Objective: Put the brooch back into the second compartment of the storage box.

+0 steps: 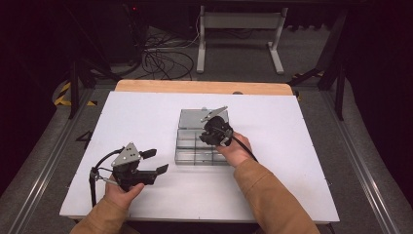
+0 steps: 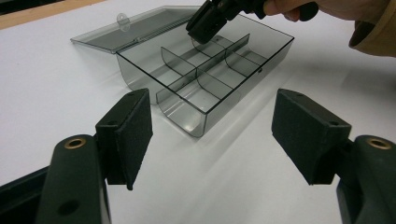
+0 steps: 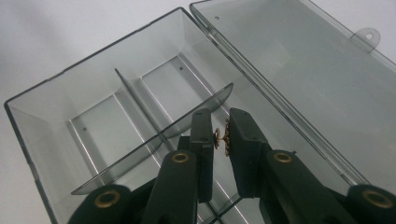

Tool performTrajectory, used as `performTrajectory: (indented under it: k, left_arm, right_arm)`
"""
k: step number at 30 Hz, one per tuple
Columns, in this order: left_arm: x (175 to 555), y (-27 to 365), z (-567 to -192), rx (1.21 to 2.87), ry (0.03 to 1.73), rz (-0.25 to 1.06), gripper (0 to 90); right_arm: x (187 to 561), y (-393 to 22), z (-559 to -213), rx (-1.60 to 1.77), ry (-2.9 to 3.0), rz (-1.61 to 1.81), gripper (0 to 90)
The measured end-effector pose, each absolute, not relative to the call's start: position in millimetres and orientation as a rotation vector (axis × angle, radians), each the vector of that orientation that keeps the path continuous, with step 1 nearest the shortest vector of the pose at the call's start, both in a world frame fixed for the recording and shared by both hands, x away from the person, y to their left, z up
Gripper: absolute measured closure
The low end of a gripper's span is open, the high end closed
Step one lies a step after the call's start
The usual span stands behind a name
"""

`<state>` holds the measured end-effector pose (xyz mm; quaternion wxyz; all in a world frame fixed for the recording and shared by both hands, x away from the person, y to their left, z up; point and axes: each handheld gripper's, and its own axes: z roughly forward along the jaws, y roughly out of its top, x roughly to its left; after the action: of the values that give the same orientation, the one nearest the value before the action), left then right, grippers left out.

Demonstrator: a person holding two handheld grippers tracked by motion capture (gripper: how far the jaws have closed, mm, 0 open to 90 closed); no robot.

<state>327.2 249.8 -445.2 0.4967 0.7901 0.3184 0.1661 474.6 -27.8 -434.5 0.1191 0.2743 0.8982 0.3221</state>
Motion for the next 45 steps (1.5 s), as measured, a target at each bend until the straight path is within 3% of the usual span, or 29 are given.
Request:
performTrajectory:
  k: [21,24,32,34,37,45]
  left_arm:
    - [327,250,-445,1.916,0.77,0.407,29.7]
    - [327,250,-445,1.918,0.769,0.404,29.7]
    - [327,251,-445,1.912,0.774,0.409,29.7]
    - [327,250,-445,1.908,0.777,0.406,29.7]
    - [327,250,-445,1.908,0.779,0.408,29.7]
    - [328,253,-442,1.902,0.782,0.417,30.0]
  right_arm:
    - [478,-23,-443,0.817,2.665,0.867,79.9]
    - [479,-24,-442,0.799,2.658,0.871,70.8]
    - [476,-29,-433,0.789,2.63,0.925,65.0]
    - [475,-31,-428,0.788,2.622,0.947,68.0]
    - [471,-35,-421,0.769,2.62,0.962,90.0]
    - [461,-49,-399,0.749,2.553,1.077,90.0]
